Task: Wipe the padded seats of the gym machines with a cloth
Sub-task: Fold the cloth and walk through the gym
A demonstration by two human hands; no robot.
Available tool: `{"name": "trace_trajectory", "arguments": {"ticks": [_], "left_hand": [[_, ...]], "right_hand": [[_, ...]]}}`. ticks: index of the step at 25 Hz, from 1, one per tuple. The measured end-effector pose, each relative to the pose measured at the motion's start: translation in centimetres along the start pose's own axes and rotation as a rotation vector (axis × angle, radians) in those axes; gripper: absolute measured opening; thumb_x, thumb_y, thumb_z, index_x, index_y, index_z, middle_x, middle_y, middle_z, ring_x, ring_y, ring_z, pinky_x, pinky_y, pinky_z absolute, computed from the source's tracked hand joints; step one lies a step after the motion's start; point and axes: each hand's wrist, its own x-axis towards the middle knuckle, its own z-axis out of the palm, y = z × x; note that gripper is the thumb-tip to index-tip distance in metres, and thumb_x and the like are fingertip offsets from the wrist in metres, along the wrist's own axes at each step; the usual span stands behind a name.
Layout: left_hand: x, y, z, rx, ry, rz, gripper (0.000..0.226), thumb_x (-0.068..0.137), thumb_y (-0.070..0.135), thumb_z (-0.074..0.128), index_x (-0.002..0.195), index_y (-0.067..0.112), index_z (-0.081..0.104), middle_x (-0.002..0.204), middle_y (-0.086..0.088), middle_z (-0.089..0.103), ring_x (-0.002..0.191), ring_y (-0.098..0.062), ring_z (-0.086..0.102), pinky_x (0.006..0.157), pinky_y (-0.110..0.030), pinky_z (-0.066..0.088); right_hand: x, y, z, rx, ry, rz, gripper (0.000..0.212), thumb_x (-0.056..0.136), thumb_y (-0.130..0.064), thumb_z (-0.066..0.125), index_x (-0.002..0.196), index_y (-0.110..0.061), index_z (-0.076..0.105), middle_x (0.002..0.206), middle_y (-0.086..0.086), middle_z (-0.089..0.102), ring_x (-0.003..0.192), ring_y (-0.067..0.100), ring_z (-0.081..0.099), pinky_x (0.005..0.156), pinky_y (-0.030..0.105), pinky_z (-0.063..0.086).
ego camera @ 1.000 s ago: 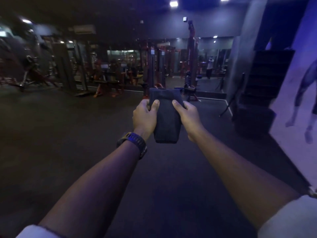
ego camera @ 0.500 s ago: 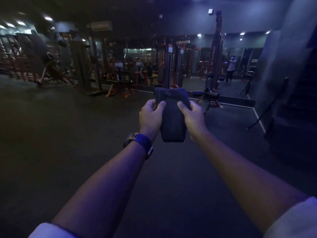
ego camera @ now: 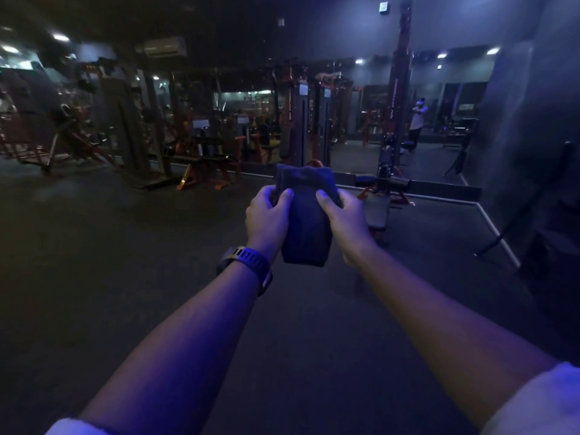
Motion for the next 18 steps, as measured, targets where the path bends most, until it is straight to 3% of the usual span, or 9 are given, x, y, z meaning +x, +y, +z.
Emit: {"name": "trace_trajectory", "arguments": {"ticks": [5, 10, 13, 16, 18], "left_hand": [[19.8, -6.0, 8.8, 0.007, 0.013, 0.009, 0.017, 0.084, 0.045, 0.063, 0.088, 0.029, 0.067, 0.087, 0.004, 0.074, 0.087, -0.022, 0.071, 0.083, -0.051, 0.059], [38.5, -15.4, 15.7, 0.039, 0.029, 0.051, 0.017, 0.089, 0.040, 0.065, 0.097, 0.026, 0.069, 0.090, 0.005, 0.074, 0.088, -0.021, 0.070, 0.085, -0.049, 0.058], [51.4, -22.0, 19.2, 0.050, 0.034, 0.042, 0.017, 0.086, 0.047, 0.062, 0.094, 0.031, 0.064, 0.092, 0.006, 0.074, 0.089, -0.021, 0.071, 0.085, -0.048, 0.058], [64.9, -26.4, 23.0, 0.023, 0.024, 0.002, 0.015, 0.086, 0.049, 0.063, 0.090, 0.035, 0.061, 0.094, 0.006, 0.074, 0.091, -0.022, 0.071, 0.087, -0.049, 0.058], [72.6, -29.3, 26.4, 0.021, 0.025, 0.008, 0.010, 0.090, 0.044, 0.065, 0.090, 0.035, 0.059, 0.095, 0.006, 0.073, 0.092, -0.021, 0.070, 0.088, -0.049, 0.058]], "right_hand": [[20.7, 7.5, 2.7, -0.005, -0.020, 0.021, 0.006, 0.099, -0.023, 0.062, 0.098, -0.018, 0.067, 0.102, 0.014, 0.074, 0.088, 0.020, 0.066, 0.080, 0.042, 0.054], [39.6, 18.8, 6.8, -0.095, -0.023, -0.051, 0.008, 0.100, -0.022, 0.062, 0.099, -0.016, 0.066, 0.092, 0.003, 0.070, 0.082, 0.015, 0.062, 0.072, 0.034, 0.049], [51.6, 25.4, 10.9, -0.120, -0.048, -0.051, 0.014, 0.100, -0.024, 0.061, 0.107, -0.013, 0.067, 0.100, 0.005, 0.071, 0.087, 0.015, 0.063, 0.074, 0.031, 0.049], [64.3, 29.8, 14.0, -0.137, -0.116, -0.051, 0.011, 0.099, -0.030, 0.062, 0.108, -0.025, 0.066, 0.107, 0.001, 0.072, 0.095, 0.014, 0.068, 0.080, 0.032, 0.055], [71.9, 32.9, 14.9, -0.154, -0.153, -0.007, 0.016, 0.099, -0.032, 0.062, 0.115, -0.029, 0.062, 0.107, -0.006, 0.071, 0.096, 0.009, 0.068, 0.073, 0.024, 0.055]]}}
